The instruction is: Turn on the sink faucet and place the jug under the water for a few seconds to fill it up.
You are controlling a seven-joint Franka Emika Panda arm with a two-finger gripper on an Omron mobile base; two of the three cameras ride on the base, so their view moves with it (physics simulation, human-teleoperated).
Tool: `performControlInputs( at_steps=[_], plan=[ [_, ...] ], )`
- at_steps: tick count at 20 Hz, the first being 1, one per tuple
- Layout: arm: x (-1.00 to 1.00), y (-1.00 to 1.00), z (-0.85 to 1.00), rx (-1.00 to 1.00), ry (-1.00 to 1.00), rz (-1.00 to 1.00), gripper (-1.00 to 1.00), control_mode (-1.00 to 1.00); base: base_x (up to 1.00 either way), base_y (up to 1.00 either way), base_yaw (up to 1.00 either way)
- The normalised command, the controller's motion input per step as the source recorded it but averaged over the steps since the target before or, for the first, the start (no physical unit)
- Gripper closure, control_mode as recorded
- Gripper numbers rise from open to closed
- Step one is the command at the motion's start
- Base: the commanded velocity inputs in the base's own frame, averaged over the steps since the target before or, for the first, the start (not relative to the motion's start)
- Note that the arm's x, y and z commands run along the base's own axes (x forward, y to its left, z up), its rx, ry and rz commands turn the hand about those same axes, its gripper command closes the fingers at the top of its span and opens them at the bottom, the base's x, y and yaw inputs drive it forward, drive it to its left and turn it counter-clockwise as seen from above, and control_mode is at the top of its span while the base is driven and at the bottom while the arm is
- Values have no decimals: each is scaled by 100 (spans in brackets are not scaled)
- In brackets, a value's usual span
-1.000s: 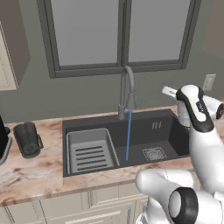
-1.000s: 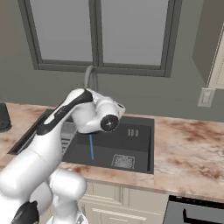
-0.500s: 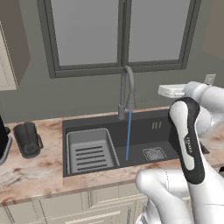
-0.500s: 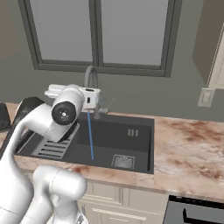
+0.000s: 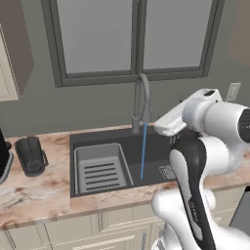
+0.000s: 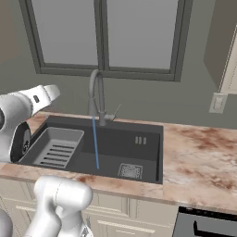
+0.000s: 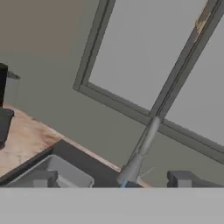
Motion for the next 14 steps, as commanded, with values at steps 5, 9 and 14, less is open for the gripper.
performControlInputs(
  at_steps=[5,9,14],
  plan=[
    [-41,100,0,-41,8,4,-100,-100,0,0,0],
    [-5,80,9,-11,19,0,-100,-100,0,0,0],
    [-1,41,5,1,16,0,-100,-100,0,0,0]
  ],
)
